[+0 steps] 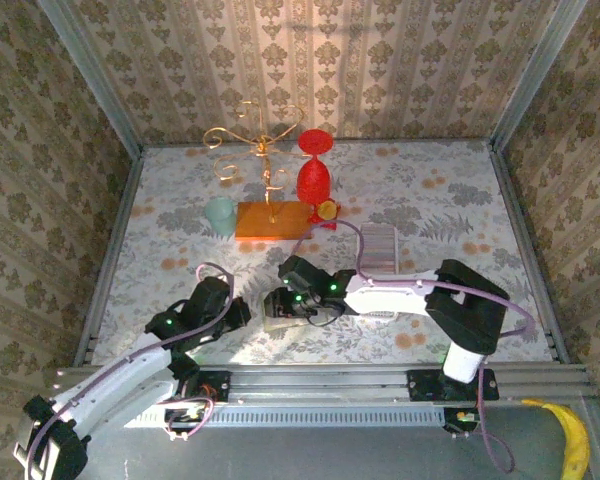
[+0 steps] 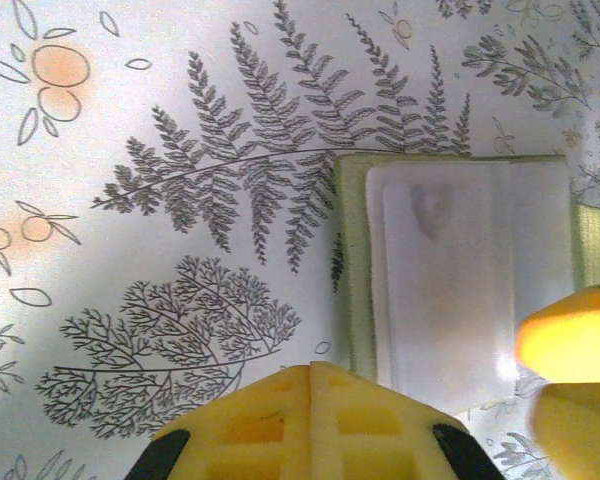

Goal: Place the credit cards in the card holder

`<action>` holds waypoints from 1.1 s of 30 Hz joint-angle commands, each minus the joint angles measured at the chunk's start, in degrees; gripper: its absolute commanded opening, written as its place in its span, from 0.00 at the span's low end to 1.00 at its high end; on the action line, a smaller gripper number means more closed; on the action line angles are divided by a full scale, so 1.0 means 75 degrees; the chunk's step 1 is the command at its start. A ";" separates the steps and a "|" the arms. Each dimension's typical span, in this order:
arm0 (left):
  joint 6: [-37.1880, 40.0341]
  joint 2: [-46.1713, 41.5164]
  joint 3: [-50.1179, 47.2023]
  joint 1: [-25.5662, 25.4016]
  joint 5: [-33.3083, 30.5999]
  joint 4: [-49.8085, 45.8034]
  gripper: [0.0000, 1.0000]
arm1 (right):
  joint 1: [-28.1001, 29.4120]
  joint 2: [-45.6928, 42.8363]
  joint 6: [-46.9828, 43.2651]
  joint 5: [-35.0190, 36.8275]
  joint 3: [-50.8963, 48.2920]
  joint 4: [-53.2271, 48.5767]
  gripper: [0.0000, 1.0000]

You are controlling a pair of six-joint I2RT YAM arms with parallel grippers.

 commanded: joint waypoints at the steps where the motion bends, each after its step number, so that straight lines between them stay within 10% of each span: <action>1: -0.0040 0.0169 0.0367 0.0035 0.0352 0.0227 0.00 | -0.0416 -0.1217 -0.1757 0.0162 0.0055 -0.1070 0.47; 15: 0.0253 0.1537 0.0694 -0.0203 0.0971 0.1826 0.12 | -0.1390 -0.5361 -1.3422 0.2037 -0.1459 -0.5266 0.68; 33: 0.0080 0.1551 0.0278 -0.0411 0.1030 0.2126 0.24 | -0.2443 -0.3939 -1.4595 0.3718 -0.2231 -0.3023 0.84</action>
